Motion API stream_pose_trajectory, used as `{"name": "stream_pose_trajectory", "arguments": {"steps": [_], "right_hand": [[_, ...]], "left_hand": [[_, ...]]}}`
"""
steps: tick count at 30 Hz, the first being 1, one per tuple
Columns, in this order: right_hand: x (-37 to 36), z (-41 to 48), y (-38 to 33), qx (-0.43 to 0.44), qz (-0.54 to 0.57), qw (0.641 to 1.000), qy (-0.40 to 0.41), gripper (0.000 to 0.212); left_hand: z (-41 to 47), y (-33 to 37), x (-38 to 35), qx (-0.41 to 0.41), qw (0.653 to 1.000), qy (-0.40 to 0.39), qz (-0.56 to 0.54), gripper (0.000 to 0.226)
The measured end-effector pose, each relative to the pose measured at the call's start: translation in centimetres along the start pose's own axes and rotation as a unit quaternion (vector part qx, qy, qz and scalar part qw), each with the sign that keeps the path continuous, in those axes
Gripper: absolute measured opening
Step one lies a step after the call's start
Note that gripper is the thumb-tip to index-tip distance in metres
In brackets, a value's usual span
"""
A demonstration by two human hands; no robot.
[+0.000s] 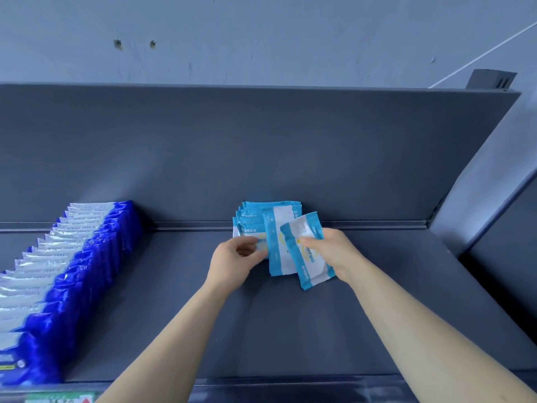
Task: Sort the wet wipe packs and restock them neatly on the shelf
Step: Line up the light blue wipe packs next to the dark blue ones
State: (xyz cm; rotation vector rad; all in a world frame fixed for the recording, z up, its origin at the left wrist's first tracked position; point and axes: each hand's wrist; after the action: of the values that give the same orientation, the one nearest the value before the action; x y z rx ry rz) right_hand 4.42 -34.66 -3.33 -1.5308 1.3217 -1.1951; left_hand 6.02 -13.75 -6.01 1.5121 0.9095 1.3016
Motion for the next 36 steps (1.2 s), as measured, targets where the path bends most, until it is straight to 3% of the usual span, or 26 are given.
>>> {"name": "stream_pose_trajectory", "arguments": {"steps": [4,11,14,17,19,20,23,25,28,32,36], "right_hand": [[-1.1,0.5,0.3,0.001,0.036,0.999,-0.012,0.014],[-0.1,0.0,0.3,-0.006,0.116,0.993,0.02,0.015],[0.2,-0.1,0.4,-0.003,0.118,0.993,-0.001,0.017],[-0.4,-0.2,0.2,0.004,0.126,0.992,-0.026,0.019],[-0.8,-0.2,0.1,0.011,0.123,0.992,-0.033,0.02],[-0.9,-0.1,0.0,0.016,0.114,0.993,-0.035,0.02],[-1.2,-0.3,-0.5,0.035,0.071,0.995,-0.055,0.018],[-1.4,-0.4,-0.9,0.037,0.045,0.996,-0.067,0.016],[-1.1,-0.4,-1.2,0.036,0.04,0.998,-0.03,0.014],[0.3,-0.7,-0.9,0.021,0.115,0.992,0.036,0.013],[1.2,-1.3,0.0,-0.006,0.182,0.983,0.011,0.022]], "left_hand": [[-0.1,0.6,-0.2,-0.003,0.999,-0.039,0.007,0.014],[0.3,0.3,-0.1,0.006,1.0,-0.027,-0.001,0.015],[0.1,0.4,-0.2,0.009,0.998,-0.051,-0.03,0.007],[0.2,0.0,-0.3,0.017,0.997,-0.068,-0.006,0.02],[0.3,-0.2,-0.2,0.01,0.997,-0.072,0.003,0.014],[0.2,-0.1,-0.1,0.004,0.998,-0.069,-0.007,0.006],[0.1,0.6,0.1,0.0,0.993,-0.072,-0.096,0.018],[0.1,0.9,0.2,0.01,0.995,-0.045,-0.094,0.016],[0.6,0.6,0.6,0.036,0.996,-0.009,-0.083,0.011],[0.6,0.2,1.2,0.056,0.99,-0.015,-0.131,0.011],[0.7,-0.9,1.5,0.072,0.991,-0.022,-0.107,0.023]]}}
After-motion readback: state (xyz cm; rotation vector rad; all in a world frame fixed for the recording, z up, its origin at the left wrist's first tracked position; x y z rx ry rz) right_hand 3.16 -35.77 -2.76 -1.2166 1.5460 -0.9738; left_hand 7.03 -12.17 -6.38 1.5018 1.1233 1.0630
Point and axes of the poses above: each hand's wrist, its own z-axis towards the middle knuckle, its own x-axis out of the back of the hand, y = z × x, and after that the axes turned 8 degrees about -y, right-handed
